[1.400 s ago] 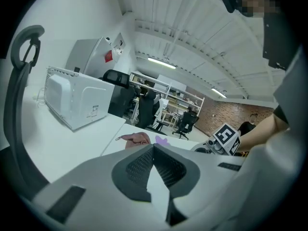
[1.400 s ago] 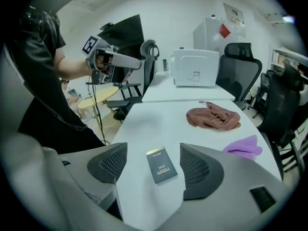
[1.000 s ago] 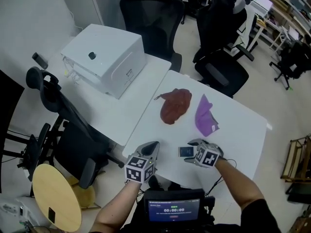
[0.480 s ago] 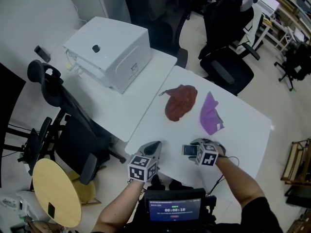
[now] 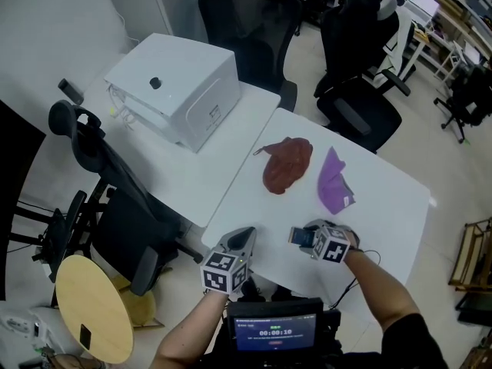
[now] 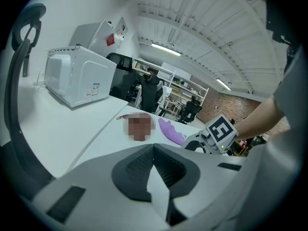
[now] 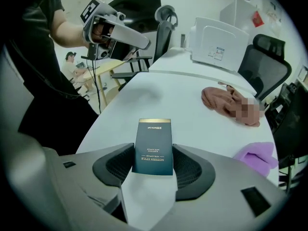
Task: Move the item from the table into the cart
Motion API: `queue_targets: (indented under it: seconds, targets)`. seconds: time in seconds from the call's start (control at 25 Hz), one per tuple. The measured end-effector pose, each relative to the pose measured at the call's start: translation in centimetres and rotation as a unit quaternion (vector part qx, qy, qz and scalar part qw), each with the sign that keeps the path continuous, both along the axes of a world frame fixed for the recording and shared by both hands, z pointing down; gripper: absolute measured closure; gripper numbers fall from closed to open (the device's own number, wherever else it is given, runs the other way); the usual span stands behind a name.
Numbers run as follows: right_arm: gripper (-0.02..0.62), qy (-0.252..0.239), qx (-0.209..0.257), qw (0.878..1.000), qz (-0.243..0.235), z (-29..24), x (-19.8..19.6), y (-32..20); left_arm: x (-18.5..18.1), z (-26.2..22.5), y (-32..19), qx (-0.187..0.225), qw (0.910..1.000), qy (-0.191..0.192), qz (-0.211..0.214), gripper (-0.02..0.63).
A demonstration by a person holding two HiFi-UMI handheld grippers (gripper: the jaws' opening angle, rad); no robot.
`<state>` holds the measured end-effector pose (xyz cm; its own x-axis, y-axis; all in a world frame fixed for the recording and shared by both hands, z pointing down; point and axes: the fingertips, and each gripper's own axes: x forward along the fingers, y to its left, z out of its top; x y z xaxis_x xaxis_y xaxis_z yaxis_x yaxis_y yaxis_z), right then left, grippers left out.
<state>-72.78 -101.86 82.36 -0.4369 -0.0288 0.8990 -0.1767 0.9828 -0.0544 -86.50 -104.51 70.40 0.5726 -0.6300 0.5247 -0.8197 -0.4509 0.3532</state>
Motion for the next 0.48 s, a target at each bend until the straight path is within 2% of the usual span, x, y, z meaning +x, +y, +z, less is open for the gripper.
queue_targets:
  seconds: [0.2,0.48]
  targets:
    - [0.364,-0.079,0.028,0.993,0.084,-6.4,-0.1,-0.6,-0.5,-4.4,0.5,0.037,0.9992,0.013,-0.011,0.611]
    - [0.364,-0.177,0.092,0.964,0.174,-15.7,1.9,0.6,-0.1,-11.9,2.0,0.114,0.9928,0.032,-0.016,0.611]
